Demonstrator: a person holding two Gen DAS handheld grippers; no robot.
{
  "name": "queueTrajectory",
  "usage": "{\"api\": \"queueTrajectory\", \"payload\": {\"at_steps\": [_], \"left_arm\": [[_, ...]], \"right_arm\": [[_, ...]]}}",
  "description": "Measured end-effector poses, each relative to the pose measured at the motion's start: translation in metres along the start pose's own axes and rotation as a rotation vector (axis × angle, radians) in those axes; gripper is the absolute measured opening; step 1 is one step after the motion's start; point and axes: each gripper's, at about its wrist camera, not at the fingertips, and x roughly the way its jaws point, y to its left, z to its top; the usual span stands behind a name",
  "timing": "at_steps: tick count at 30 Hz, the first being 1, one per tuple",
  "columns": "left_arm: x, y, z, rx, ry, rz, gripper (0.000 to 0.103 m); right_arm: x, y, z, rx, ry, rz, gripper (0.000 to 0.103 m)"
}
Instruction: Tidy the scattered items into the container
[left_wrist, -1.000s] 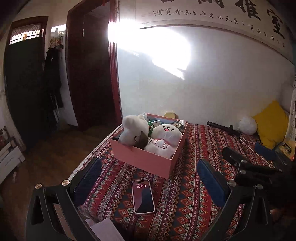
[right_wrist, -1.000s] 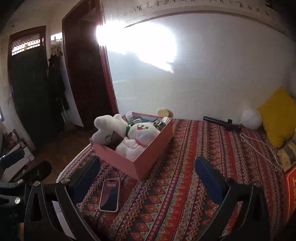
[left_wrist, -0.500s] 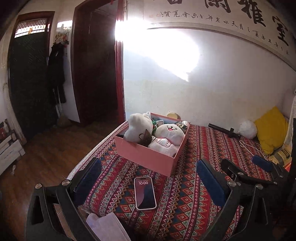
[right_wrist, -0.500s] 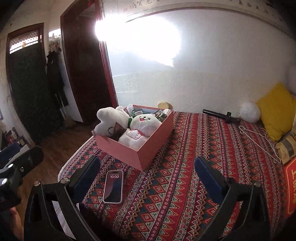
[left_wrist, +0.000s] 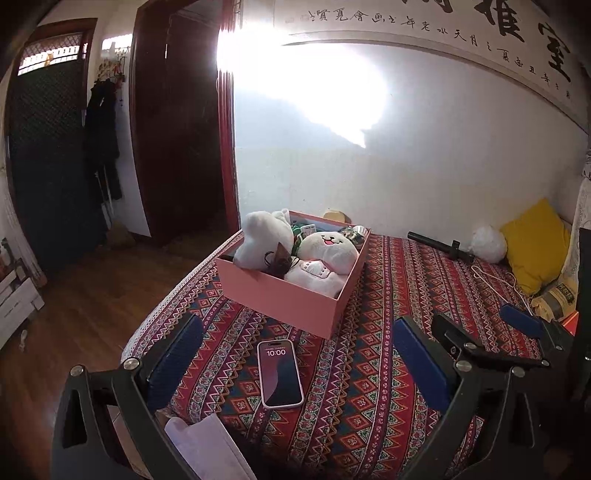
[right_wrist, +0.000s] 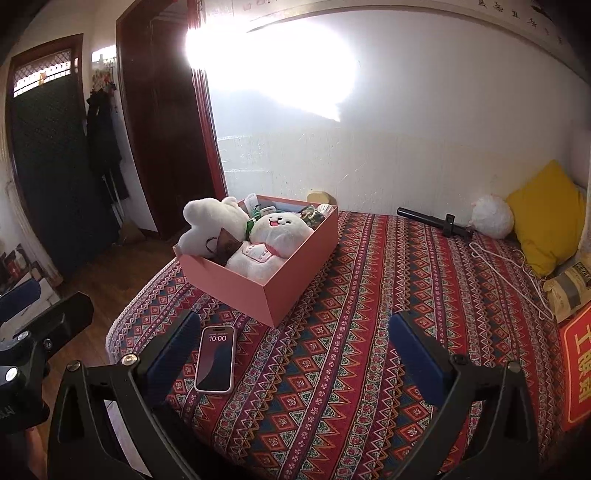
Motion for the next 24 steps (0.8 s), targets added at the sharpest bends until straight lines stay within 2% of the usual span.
{"api": "queueTrajectory", "payload": {"at_steps": [12,24], "left_arm": [[0.000,-0.003,-0.001,0.021,0.011,-0.017,0.103],[-0.014,-0.004,0.001,0.018,-0.043,-0.024,0.103]], "right_arm": [[-0.001,-0.005,-0.003,0.010,0.008,-0.009,0.102],[-0.003,-0.007,-0.003,0.010,0.009,-0.013,0.102]]}}
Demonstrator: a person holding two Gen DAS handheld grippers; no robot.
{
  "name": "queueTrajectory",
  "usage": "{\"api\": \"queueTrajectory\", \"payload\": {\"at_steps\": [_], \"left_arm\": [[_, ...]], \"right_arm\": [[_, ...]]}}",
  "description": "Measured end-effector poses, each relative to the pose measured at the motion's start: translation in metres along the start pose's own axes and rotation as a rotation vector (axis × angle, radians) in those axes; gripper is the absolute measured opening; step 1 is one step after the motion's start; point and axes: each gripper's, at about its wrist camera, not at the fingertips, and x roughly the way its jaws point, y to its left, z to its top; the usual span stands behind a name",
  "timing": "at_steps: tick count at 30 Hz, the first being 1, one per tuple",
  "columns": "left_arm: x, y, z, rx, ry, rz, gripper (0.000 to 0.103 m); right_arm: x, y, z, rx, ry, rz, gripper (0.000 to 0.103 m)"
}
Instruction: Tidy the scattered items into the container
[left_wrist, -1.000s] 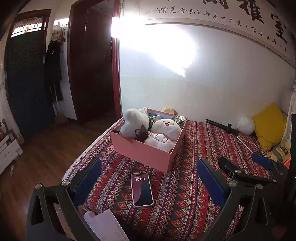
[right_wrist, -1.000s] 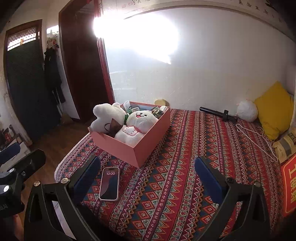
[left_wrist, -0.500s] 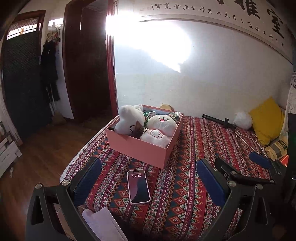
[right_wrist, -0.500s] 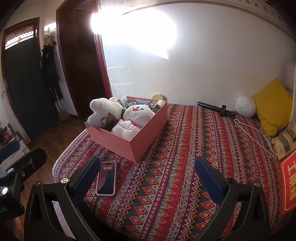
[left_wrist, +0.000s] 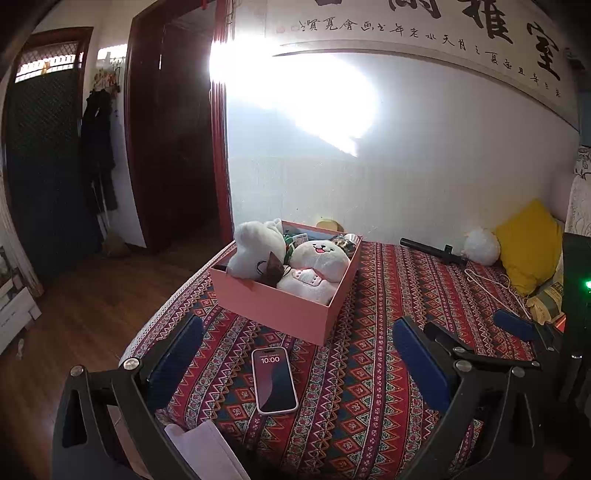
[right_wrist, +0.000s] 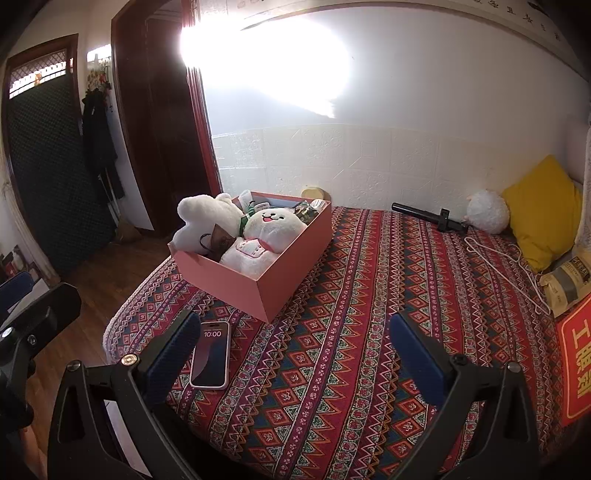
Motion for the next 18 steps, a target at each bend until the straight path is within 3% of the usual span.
{"api": "queueTrajectory", "payload": {"at_steps": [18], "left_arm": [[-0.0004,-0.0030,-0.0041,0.005,0.014,-0.005,0.103]], "right_arm": [[0.0003,0.0006,-0.0040,0.005,0.016,0.002,0.102]]}}
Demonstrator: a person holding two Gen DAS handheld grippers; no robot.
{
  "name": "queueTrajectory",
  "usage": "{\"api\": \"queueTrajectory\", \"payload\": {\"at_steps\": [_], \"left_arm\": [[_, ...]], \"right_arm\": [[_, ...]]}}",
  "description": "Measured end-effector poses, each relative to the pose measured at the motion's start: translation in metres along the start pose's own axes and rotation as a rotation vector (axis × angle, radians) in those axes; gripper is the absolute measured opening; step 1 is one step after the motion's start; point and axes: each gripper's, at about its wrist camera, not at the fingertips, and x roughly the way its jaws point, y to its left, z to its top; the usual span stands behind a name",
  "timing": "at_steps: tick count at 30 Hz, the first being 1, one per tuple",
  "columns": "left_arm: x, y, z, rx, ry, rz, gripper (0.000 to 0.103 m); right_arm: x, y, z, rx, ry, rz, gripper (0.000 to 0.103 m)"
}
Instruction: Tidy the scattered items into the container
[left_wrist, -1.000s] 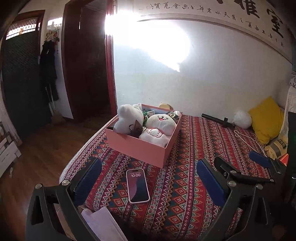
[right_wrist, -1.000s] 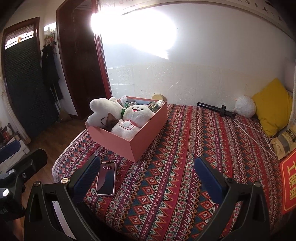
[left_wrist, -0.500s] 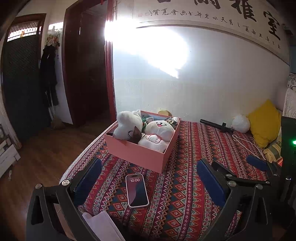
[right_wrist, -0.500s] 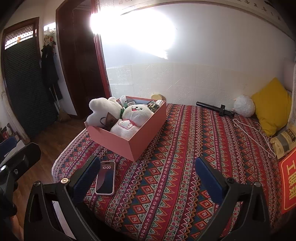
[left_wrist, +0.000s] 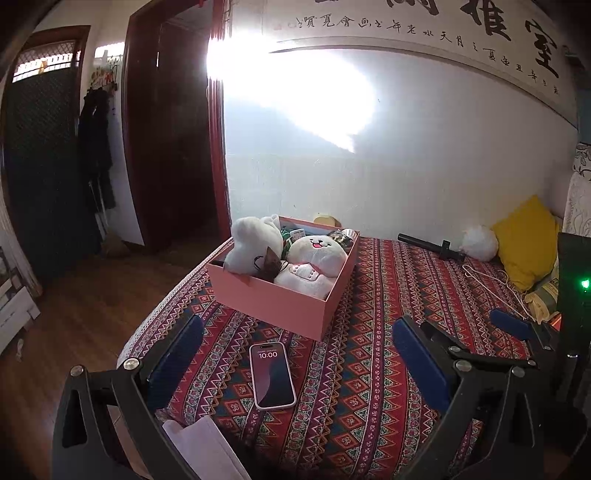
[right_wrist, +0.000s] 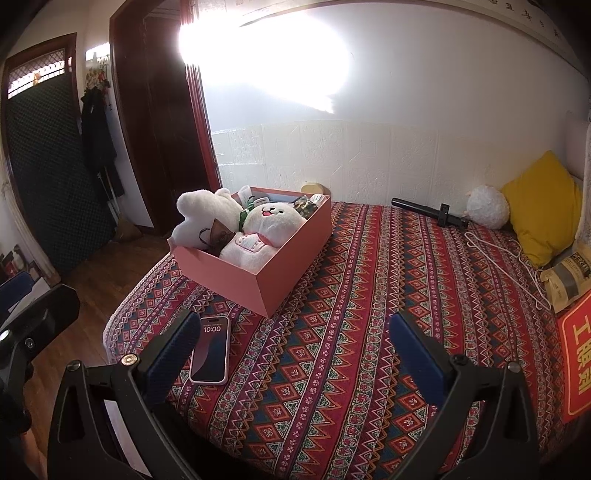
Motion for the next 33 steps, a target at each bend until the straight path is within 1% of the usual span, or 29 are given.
{"api": "queueTrajectory", "payload": {"at_steps": [8,24,33], "left_arm": [[0.001,-0.002,-0.005,0.000,0.014,0.005,0.103],[0.000,-0.005,-0.007,0.002,0.019,0.004,0.103],[-0.003,-0.011,-0.008,0.023,0.007,0.003,0.103]], "right_arm": [[0.002,0.002,-0.005,0.005,0.015,-0.001,0.102],[0.001,-0.001,-0.005,0.015,0.016,0.002,0.102],[-0.001,-0.002,-0.007,0.023,0.012,0.001,0.102]]}}
